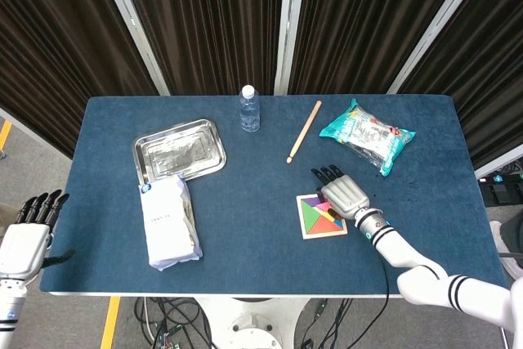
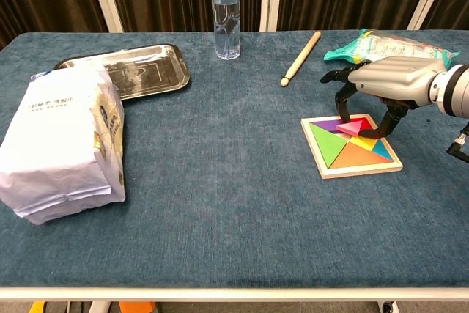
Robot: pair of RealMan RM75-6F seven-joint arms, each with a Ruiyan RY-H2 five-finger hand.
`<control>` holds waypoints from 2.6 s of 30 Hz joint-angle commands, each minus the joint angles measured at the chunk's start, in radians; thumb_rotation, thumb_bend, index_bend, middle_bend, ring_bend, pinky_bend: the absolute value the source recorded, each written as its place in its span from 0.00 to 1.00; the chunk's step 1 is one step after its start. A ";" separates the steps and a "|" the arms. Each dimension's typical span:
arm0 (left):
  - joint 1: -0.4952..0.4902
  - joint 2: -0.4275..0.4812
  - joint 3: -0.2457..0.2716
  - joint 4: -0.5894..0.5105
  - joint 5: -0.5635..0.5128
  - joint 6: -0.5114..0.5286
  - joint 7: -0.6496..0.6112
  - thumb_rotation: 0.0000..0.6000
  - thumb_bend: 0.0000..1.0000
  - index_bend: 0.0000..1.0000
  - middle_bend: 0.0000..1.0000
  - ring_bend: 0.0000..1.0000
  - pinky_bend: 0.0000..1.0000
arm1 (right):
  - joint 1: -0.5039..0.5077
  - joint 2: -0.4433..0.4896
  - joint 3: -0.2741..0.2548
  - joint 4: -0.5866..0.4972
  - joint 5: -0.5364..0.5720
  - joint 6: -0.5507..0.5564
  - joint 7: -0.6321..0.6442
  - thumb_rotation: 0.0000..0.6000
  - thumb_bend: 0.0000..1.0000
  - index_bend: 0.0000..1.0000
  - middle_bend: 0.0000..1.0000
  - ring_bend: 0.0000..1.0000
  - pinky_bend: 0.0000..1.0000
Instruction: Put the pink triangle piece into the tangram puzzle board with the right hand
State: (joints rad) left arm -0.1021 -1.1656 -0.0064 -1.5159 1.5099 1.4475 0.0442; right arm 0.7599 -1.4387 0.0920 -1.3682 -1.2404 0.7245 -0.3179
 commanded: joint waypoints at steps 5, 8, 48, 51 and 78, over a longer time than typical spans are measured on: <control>-0.001 -0.002 -0.001 0.004 0.001 -0.002 -0.006 1.00 0.00 0.05 0.02 0.00 0.08 | 0.007 0.001 0.001 -0.025 0.040 0.011 -0.039 1.00 0.27 0.55 0.01 0.00 0.00; -0.001 -0.002 -0.001 0.007 0.001 -0.001 -0.013 1.00 0.00 0.05 0.02 0.00 0.08 | 0.011 0.002 0.004 -0.039 0.057 0.014 -0.047 1.00 0.27 0.55 0.01 0.00 0.00; 0.002 -0.007 0.005 0.037 0.006 -0.007 -0.056 1.00 0.00 0.05 0.02 0.00 0.08 | 0.036 -0.017 -0.022 -0.111 0.254 0.083 -0.194 1.00 0.27 0.55 0.02 0.00 0.00; 0.001 -0.004 0.005 0.035 0.007 -0.006 -0.057 1.00 0.00 0.05 0.02 0.00 0.08 | 0.039 -0.016 -0.022 -0.119 0.275 0.084 -0.201 1.00 0.27 0.55 0.02 0.00 0.00; 0.002 -0.002 0.007 0.046 0.006 -0.011 -0.082 1.00 0.00 0.05 0.02 0.00 0.08 | 0.068 -0.039 -0.038 -0.139 0.383 0.128 -0.282 1.00 0.25 0.55 0.03 0.00 0.00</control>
State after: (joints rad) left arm -0.0997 -1.1680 0.0008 -1.4704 1.5164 1.4362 -0.0374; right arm 0.8283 -1.4779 0.0546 -1.5070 -0.8577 0.8527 -0.6000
